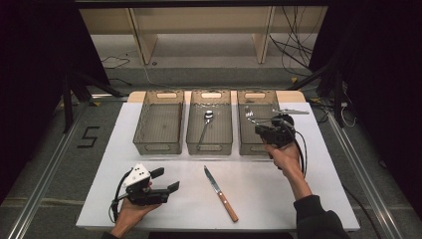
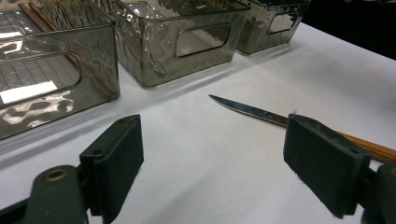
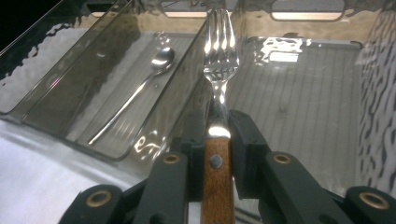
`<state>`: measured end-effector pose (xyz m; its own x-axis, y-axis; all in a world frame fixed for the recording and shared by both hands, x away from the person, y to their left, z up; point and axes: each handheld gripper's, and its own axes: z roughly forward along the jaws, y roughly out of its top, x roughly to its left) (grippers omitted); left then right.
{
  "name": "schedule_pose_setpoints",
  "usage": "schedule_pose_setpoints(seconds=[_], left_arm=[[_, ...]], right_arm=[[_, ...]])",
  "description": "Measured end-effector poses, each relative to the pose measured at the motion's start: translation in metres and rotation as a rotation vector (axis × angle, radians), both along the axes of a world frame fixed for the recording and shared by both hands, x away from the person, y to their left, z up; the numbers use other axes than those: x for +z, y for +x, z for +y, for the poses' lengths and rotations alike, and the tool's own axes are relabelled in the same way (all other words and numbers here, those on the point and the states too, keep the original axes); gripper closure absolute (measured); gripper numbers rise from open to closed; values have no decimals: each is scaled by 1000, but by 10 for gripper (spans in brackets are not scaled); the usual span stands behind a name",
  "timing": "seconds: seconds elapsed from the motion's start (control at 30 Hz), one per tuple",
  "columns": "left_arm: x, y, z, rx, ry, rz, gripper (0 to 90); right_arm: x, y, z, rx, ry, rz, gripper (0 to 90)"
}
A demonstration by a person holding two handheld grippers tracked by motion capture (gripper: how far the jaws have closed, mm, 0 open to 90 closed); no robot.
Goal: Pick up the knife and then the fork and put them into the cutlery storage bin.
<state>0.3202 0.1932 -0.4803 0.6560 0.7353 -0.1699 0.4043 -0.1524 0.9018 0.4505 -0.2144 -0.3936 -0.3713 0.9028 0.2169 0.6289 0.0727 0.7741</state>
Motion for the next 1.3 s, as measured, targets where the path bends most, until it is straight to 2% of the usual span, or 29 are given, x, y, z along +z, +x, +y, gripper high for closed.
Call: schedule_pose_setpoints(seconds=[0.23,0.3,0.67,0.93,1.17,1.3], left_arm=[[0,0,-1,2,-5,-2,199],[0,0,0,1,-3,-2,199],[1,0,-1,-1,-6,-5,199],[1,0,-1,-2,-9,-5,199],[1,0,-3,-9,-8,-5,199],[1,0,-3,-8,-10,-6,199]], right_arm=[[-2,19,-4,-49,-2,21,776],[-3,26,-5,-65,13,32,776],[-8,55,5,-107,5,76,775],[-14,69,12,-146,-15,103,774],[-18,78,19,-158,-57,123,774],[-22,81,22,-163,-64,136,772]])
